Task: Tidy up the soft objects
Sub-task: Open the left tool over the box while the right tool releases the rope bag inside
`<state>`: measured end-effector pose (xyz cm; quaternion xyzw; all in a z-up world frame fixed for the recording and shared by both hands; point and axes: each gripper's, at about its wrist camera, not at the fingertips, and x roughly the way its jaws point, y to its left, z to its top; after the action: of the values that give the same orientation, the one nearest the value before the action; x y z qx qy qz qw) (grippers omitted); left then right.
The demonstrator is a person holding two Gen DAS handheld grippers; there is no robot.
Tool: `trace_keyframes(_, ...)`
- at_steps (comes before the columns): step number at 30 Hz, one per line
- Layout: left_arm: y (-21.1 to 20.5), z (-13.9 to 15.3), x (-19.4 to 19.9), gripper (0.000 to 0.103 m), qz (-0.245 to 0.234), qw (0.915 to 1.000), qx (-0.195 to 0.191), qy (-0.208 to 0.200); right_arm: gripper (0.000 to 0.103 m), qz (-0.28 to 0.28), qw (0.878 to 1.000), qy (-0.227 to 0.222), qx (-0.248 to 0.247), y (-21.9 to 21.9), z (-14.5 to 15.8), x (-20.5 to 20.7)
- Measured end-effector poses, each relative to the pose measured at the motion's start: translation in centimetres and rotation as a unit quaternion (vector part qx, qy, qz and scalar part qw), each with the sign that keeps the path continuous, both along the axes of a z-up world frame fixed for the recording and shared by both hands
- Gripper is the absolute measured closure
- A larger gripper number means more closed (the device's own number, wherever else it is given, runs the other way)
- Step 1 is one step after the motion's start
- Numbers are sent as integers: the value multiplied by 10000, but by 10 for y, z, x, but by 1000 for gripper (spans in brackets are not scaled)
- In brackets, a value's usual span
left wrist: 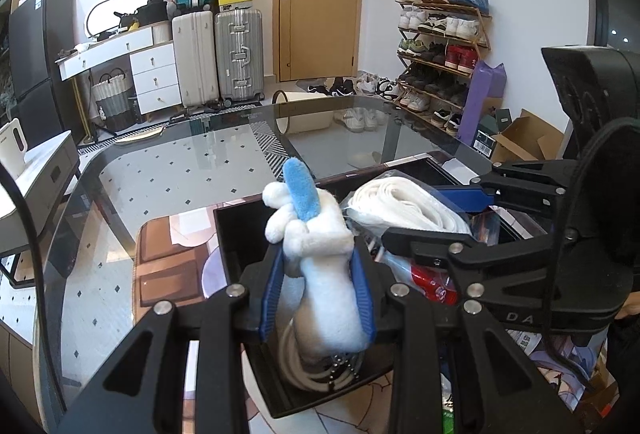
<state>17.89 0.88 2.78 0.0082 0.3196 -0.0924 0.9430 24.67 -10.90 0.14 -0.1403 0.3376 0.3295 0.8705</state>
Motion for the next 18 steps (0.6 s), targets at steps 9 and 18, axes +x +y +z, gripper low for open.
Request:
trace_keyframes(9,-8,-3,-1,72,-113,9999,96,-47,62,68,10000,28,-22,-2,-4,12)
trace_keyframes(18,-11,-6,-5,70,-183,9995,245,-74,57,50,9999,-28,-126,-2,-5,15)
